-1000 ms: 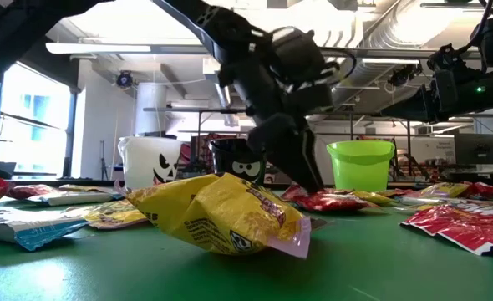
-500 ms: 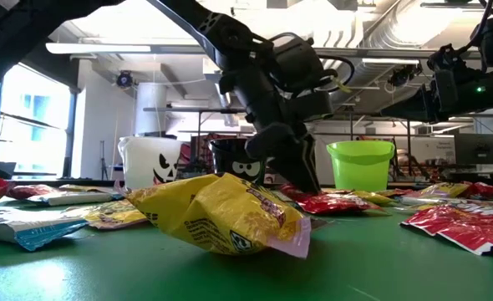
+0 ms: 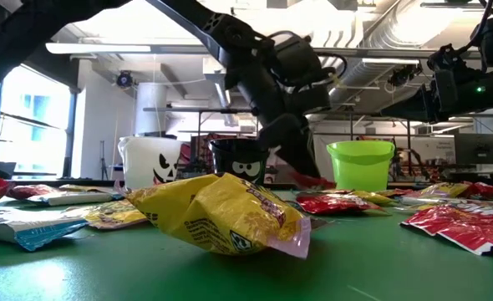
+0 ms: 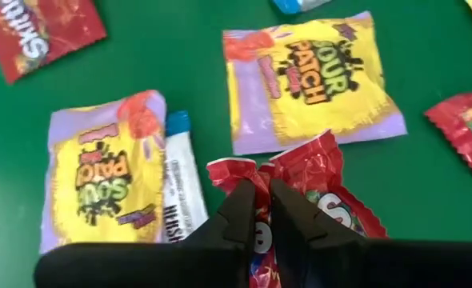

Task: Sort candy by brand, put in halloween buckets
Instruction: Put the red candy into the black bucket

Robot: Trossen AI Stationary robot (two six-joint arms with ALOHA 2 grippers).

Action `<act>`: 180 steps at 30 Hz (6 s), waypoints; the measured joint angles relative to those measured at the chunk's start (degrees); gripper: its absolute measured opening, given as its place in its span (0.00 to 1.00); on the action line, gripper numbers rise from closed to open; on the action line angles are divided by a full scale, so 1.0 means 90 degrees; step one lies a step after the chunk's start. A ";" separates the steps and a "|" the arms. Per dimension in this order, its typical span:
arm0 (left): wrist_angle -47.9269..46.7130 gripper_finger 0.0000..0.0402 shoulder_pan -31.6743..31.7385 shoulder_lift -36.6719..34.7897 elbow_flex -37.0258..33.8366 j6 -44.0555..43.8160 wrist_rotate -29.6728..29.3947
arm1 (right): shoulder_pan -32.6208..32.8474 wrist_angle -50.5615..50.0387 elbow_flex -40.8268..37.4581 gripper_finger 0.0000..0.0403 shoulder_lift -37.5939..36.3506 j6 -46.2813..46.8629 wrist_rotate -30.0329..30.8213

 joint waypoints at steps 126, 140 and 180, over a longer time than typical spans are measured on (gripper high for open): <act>0.0557 0.00 0.2273 -0.1370 0.0143 -0.1003 -0.0318 | 0.0001 0.0000 0.0002 0.00 0.0002 0.0001 -0.0002; 0.2372 0.00 0.1863 -0.1952 -0.1238 -0.1224 -0.0095 | 0.0000 0.0002 0.0000 0.00 0.0010 0.0001 0.0000; 0.6793 0.00 0.0389 -0.4575 -0.6534 -0.1955 -0.0407 | 0.0030 0.0303 0.0000 0.00 0.0002 0.1147 -0.0002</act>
